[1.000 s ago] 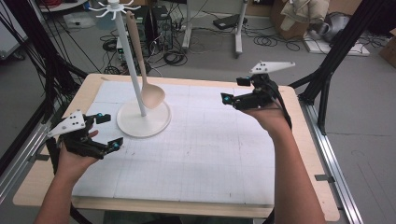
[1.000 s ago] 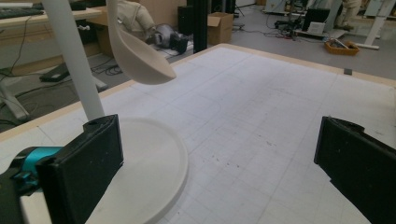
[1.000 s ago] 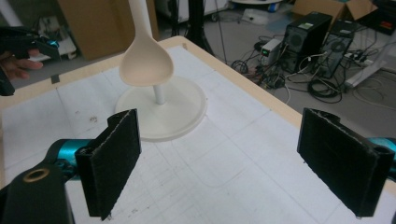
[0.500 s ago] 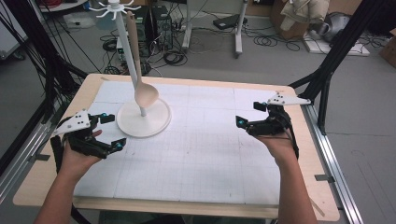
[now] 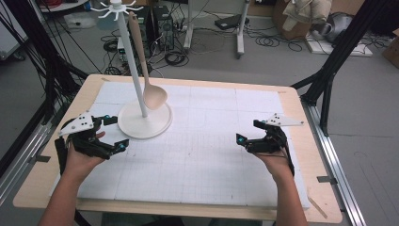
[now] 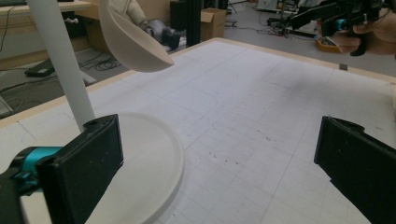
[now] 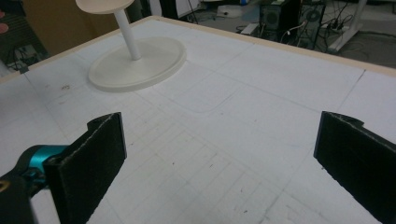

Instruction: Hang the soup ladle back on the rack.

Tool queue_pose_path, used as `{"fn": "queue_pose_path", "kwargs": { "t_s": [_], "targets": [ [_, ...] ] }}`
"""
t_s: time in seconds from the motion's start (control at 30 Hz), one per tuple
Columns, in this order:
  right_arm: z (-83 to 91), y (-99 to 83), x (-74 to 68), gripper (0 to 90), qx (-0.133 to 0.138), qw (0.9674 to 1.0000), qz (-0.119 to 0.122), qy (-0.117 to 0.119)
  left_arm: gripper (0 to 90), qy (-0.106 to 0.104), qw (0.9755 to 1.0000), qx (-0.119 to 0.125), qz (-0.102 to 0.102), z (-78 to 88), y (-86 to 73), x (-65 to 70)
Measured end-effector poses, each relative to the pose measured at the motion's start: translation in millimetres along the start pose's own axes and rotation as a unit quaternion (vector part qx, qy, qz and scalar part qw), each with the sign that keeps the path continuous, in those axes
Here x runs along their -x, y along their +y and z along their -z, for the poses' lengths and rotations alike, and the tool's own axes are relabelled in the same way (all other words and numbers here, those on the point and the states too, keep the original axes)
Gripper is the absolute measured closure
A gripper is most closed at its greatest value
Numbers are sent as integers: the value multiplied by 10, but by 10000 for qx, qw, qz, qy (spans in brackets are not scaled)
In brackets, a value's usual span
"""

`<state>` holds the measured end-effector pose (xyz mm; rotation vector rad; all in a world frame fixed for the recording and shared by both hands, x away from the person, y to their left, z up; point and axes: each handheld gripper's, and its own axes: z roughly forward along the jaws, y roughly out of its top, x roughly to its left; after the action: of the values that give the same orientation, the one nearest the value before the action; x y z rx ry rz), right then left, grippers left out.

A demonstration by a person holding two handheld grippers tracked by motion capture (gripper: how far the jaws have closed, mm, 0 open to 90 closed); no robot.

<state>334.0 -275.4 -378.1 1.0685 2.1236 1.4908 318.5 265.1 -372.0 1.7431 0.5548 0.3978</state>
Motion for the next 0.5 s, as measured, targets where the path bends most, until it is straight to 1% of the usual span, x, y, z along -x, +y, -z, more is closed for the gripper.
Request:
{"fn": "queue_pose_path", "kwargs": {
  "t_s": [0.1, 0.17, 0.23, 0.27, 0.33, 0.4, 0.5],
  "targets": [
    [-20, -47, -16, 16, -75, 10000, -7, -26, 17, 10, 10000, 11, 4, 8, -1, -8],
    [-23, -64, -24, 16, -79, 10000, -2, -10, 17, 9, 10000, 0, -18, 8, 0, -15],
    [-24, -72, -23, 16, -104, 9999, 28, -12, 17, 5, 10000, 23, 18, 5, -1, -18],
    [-27, -75, -29, 16, -163, 9999, 14, 10, 17, 13, 10000, 20, 24, 8, -2, -19],
    [-38, -80, -36, 16, -239, 9997, 63, -6, 17, 23, 10000, 13, 5, 14, -1, -19],
    [-47, -82, -36, 16, -246, 9997, 80, 9, 17, 20, 10000, 11, 5, 15, 0, -16],
    [-53, -78, -44, 16, -257, 9997, 41, 13, 17, 13, 10000, 13, 5, 10, 1, -7]
  ]
}}
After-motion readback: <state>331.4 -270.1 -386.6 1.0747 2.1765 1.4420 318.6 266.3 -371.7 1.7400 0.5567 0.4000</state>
